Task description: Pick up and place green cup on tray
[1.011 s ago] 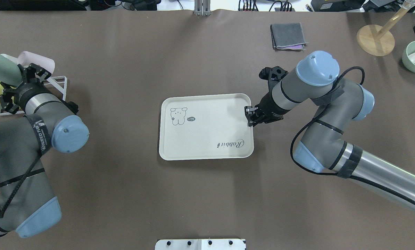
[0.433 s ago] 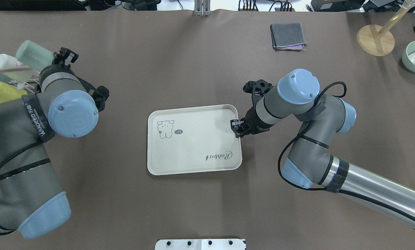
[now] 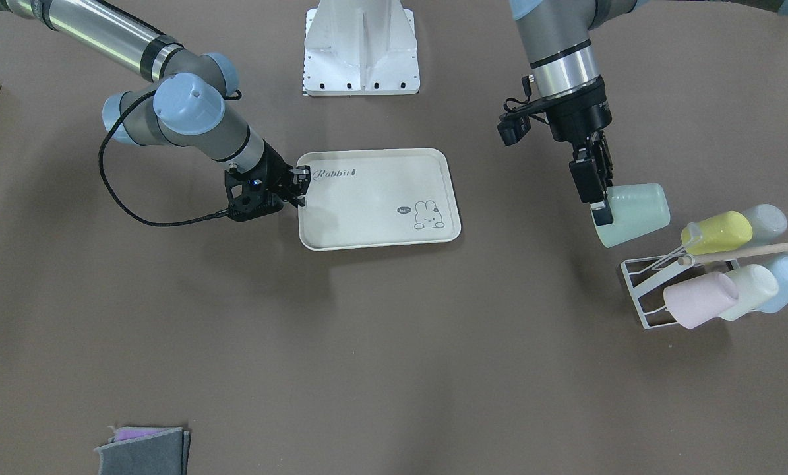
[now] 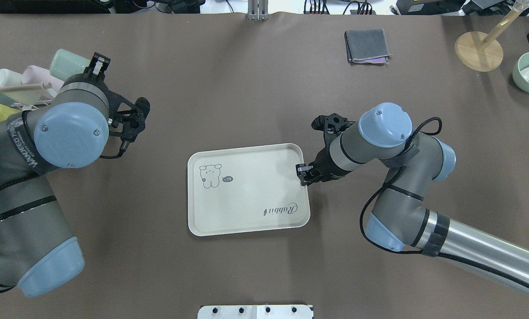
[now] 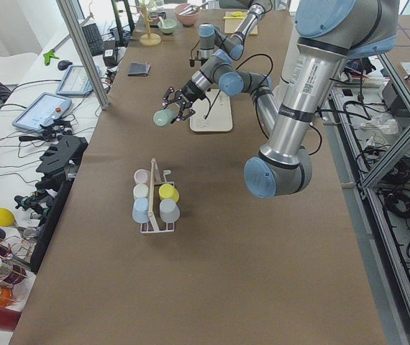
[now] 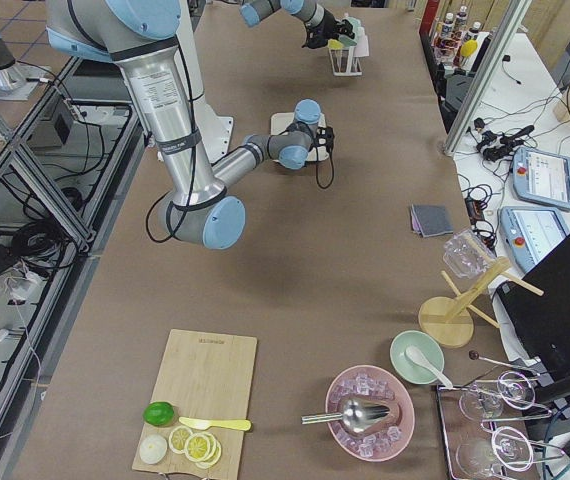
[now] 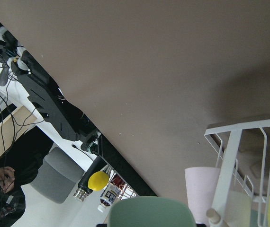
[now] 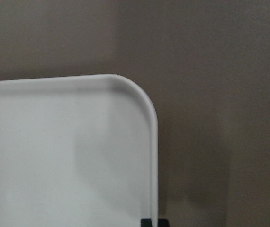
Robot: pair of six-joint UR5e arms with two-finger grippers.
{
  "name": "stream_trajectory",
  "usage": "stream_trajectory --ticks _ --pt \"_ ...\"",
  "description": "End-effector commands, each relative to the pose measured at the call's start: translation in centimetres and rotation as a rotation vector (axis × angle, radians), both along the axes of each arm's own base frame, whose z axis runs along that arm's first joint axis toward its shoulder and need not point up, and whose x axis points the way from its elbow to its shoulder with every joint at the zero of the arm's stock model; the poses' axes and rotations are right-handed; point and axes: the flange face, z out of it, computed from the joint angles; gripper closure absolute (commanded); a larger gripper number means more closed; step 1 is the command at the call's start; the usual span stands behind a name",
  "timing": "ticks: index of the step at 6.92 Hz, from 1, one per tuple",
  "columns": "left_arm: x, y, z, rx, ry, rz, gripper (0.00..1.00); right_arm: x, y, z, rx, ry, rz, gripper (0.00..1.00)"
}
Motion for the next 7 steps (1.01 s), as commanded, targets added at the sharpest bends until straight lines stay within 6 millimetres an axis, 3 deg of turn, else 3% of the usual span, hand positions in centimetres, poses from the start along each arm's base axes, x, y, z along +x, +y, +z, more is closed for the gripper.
stream_trajectory --ticks 1,2,3,4,5,7 --pt "0.4 -0.2 1.3 0.07 0.195 -0.027 0.71 1.2 0.7 1.3 -0.015 0.008 0.006 1.0" --pt "0.2 -0.1 2.5 0.127 0.282 -0.023 0.75 1.5 0.9 1.3 -0.063 0.008 0.027 0.86" --pt "0.6 -0.2 3.2 0.173 0.351 -0.015 0.74 1.8 0.8 1.4 -0.07 0.008 0.031 0.03" --pt "0.7 0.4 2.4 0.176 0.441 0.021 0.74 3.5 1.4 1.1 -0.066 -0.001 0.036 0.01" --pt "2.0 1.4 2.3 0.082 0.595 0.096 0.74 5.8 2.4 2.5 -0.075 0.008 0.04 0.0" --pt "3.0 3.2 -0.5 -0.021 0.866 0.171 0.75 12.5 0.7 8.4 -0.123 0.075 0.106 0.0"
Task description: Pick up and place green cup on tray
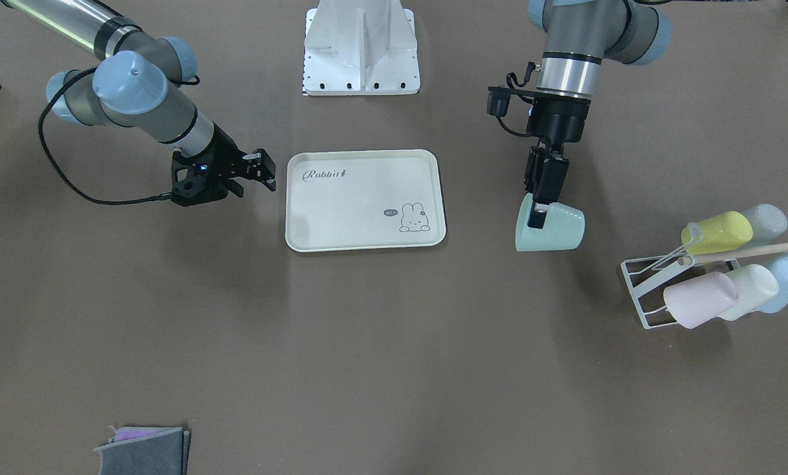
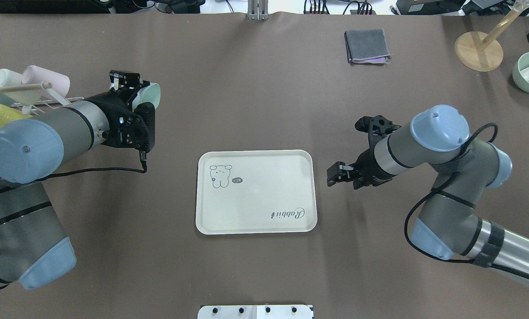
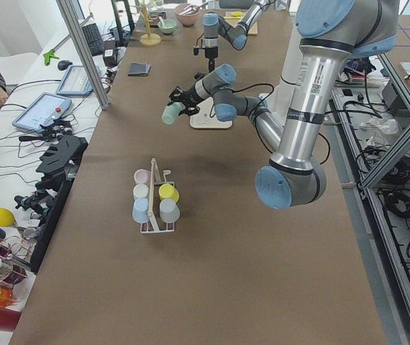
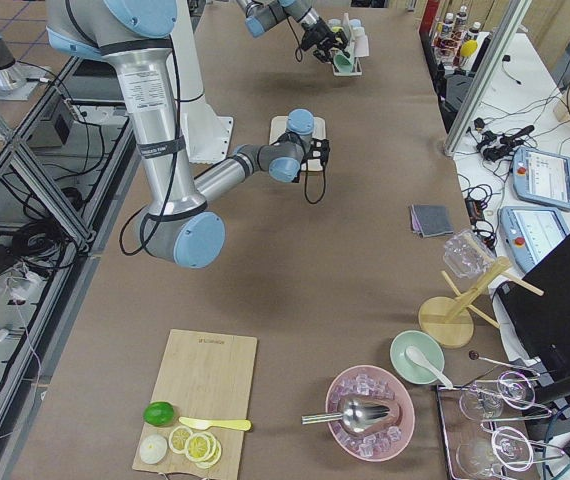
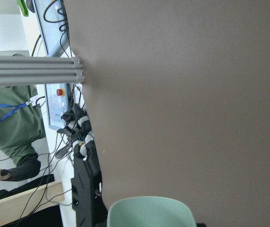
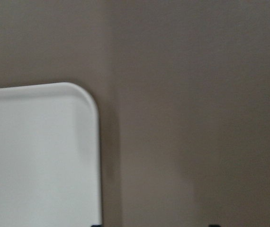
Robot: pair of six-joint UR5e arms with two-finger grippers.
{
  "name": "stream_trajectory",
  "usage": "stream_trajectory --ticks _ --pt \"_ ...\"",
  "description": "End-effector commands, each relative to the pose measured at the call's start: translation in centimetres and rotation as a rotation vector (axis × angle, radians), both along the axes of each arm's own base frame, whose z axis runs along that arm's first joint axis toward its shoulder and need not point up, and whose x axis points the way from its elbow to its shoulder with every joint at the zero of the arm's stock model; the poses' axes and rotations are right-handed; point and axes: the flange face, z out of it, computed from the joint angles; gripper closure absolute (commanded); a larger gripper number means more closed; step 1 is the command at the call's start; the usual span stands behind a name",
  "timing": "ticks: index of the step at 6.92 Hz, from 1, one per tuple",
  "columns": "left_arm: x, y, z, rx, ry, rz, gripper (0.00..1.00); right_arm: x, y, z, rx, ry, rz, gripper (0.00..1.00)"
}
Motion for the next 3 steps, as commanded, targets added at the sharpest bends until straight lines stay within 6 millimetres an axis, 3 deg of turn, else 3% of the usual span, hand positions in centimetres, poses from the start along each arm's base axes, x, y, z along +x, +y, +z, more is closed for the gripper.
stream_trajectory --ticks 1,2,3 --pt "0.9 1.9 -2.5 -0.115 0.291 0.109 0.75 8.8 -1.8 7.0 -0.034 0.071 0.039 0.0" --pt "3.0 4.0 -3.4 -0.164 0.404 0.206 0.75 16.6 -2.9 12.9 0.022 0.118 0.018 0.0" --pt "5.0 5.4 -5.0 -0.171 0.501 0.263 0.75 24.1 -2.2 18.9 0.037 0.177 -0.009 0.0"
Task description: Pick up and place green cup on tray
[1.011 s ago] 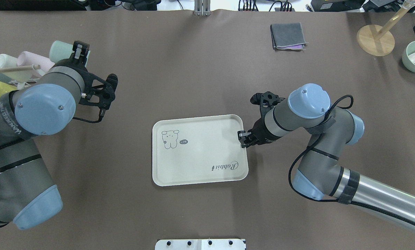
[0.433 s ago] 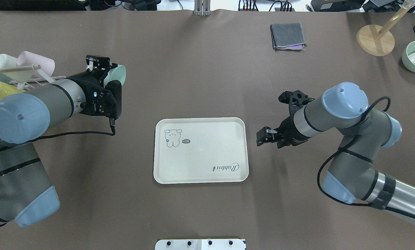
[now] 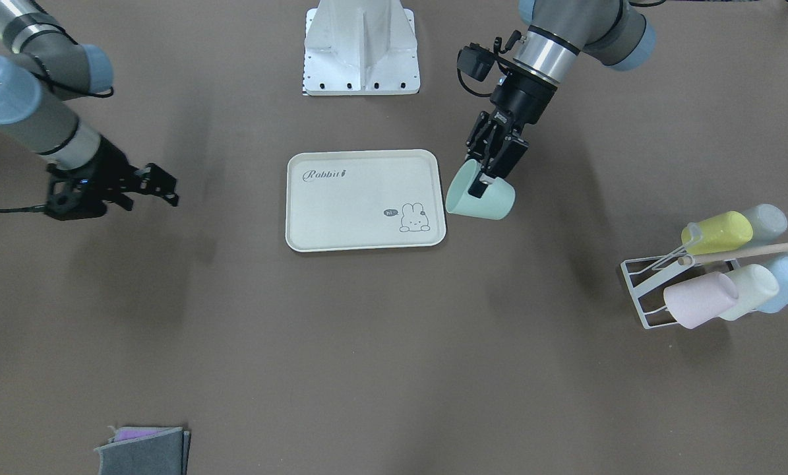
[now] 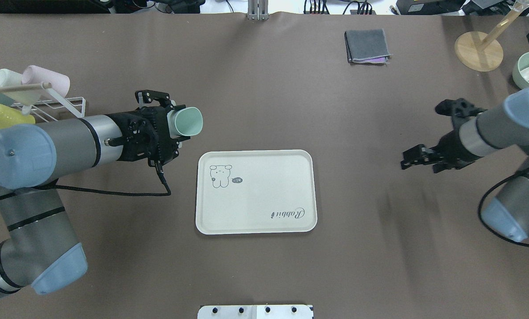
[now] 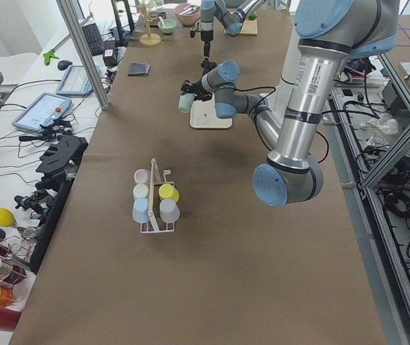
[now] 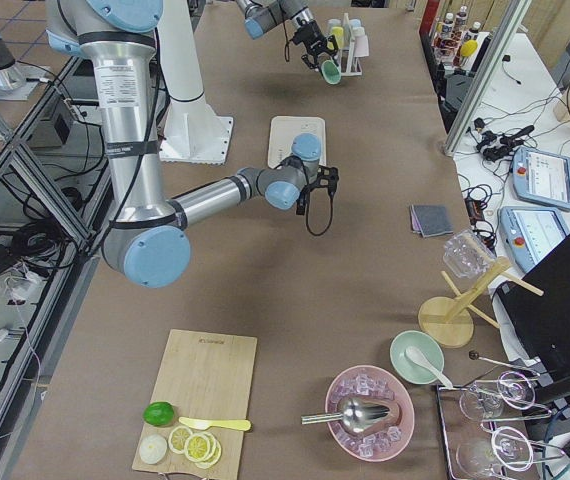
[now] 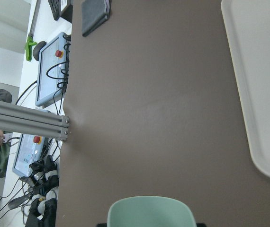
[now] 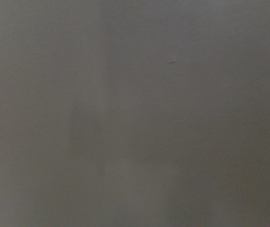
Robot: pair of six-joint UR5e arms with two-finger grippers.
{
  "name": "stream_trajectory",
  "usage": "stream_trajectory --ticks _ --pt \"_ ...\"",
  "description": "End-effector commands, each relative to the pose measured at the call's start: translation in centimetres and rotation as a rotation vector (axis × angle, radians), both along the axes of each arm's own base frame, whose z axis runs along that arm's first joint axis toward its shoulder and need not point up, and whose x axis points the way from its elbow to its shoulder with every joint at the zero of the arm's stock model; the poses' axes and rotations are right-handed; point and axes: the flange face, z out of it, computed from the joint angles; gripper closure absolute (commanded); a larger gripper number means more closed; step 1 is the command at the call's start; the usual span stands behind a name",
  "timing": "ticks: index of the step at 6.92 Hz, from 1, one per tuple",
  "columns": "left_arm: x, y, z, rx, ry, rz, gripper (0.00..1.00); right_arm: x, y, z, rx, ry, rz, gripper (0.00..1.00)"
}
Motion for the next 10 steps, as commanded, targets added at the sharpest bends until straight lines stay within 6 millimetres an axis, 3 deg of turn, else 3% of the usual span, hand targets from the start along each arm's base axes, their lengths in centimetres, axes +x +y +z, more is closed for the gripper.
stream_trajectory --ticks 1,2,3,5,6,7,9,10 --pt "4.7 3.0 -3.2 -0.059 0.246 0.121 0.75 14.0 0.6 11.0 0.054 0.123 -0.083 0.0" --pt "6.6 5.5 -3.6 -0.067 0.335 0.184 0.75 17.6 -0.5 13.9 0.058 0.167 -0.129 0.0" --pt "7.6 6.3 -3.9 -0.103 0.416 0.211 0.75 20.4 -1.3 15.3 0.053 0.184 -0.129 0.0" --pt "11.6 5.3 -1.5 -0.129 0.565 0.242 0.75 23.4 -1.9 17.4 0.066 0.201 -0.137 0.0" --pt "12.5 4.9 0.2 -0.193 0.634 0.259 0.74 24.3 -2.6 17.4 0.092 0.208 -0.14 0.0" --pt "13.6 4.2 1.8 -0.238 0.702 0.27 0.74 26.5 -3.3 17.9 0.1 0.216 -0.137 0.0" --pt "15.8 2.7 3.8 -0.299 0.715 0.208 0.73 30.6 -2.1 19.1 0.088 0.232 -0.078 0.0" --pt "17.2 1.9 5.0 -0.292 0.739 0.191 0.72 30.7 -1.8 19.6 0.083 0.253 -0.08 0.0"
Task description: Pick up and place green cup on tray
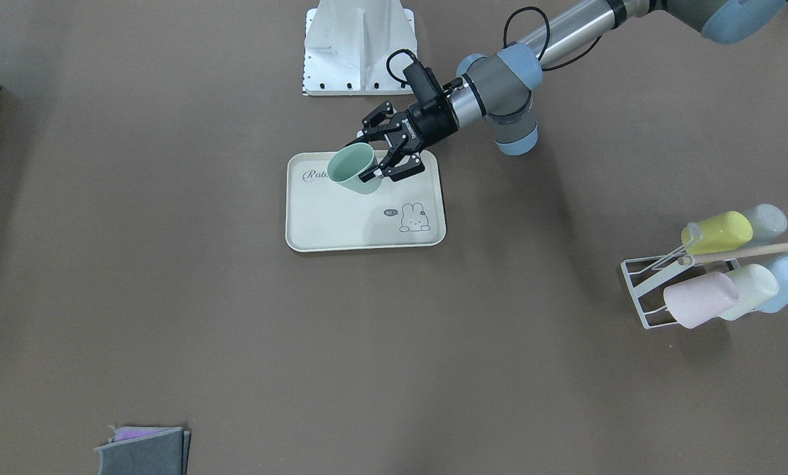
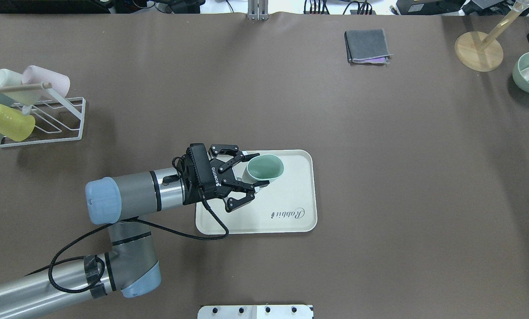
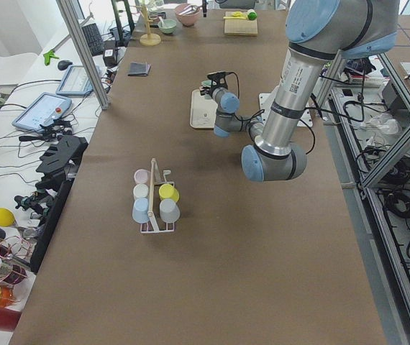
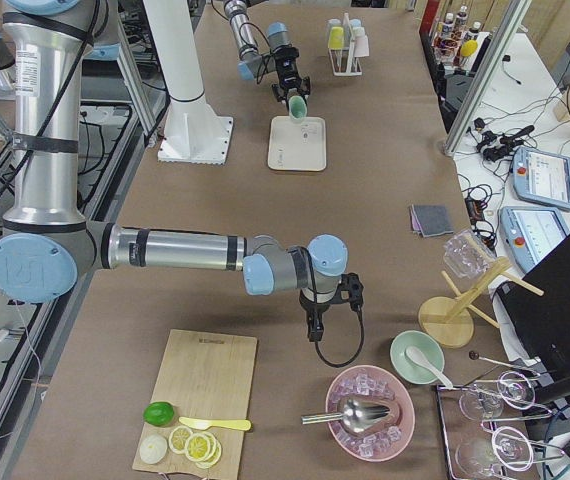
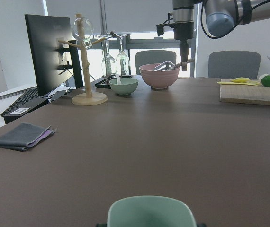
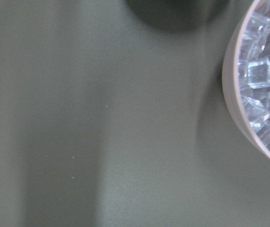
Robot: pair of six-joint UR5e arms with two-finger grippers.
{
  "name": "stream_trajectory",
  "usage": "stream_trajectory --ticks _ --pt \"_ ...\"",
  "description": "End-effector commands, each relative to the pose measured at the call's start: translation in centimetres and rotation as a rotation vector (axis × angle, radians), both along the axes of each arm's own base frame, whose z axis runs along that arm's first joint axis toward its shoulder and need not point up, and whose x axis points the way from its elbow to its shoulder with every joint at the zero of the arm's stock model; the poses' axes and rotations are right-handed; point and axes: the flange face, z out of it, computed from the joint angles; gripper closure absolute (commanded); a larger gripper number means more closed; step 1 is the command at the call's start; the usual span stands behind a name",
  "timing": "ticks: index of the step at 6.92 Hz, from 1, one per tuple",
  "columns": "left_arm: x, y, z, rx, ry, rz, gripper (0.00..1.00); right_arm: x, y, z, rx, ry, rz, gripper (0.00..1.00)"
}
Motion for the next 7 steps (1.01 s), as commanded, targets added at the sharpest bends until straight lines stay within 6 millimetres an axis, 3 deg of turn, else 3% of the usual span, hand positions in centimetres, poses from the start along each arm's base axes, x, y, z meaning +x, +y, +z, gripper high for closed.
stream_trajectory --ticks 1,5,7 --pt "2.3 -1.2 1.9 -0.023 0.014 -0.033 0.72 1.2 0.8 0.7 -0.014 0.022 0.024 0.0" --pt "3.2 -1.1 4.0 -0.037 -0.023 -0.027 0.68 2.1 0.3 0.9 -0.003 0.085 0.043 0.0" --pt "3.6 -0.5 3.5 -0.024 -0.022 0.01 0.67 2.1 0.4 1.0 -0.108 0.084 0.166 0.0"
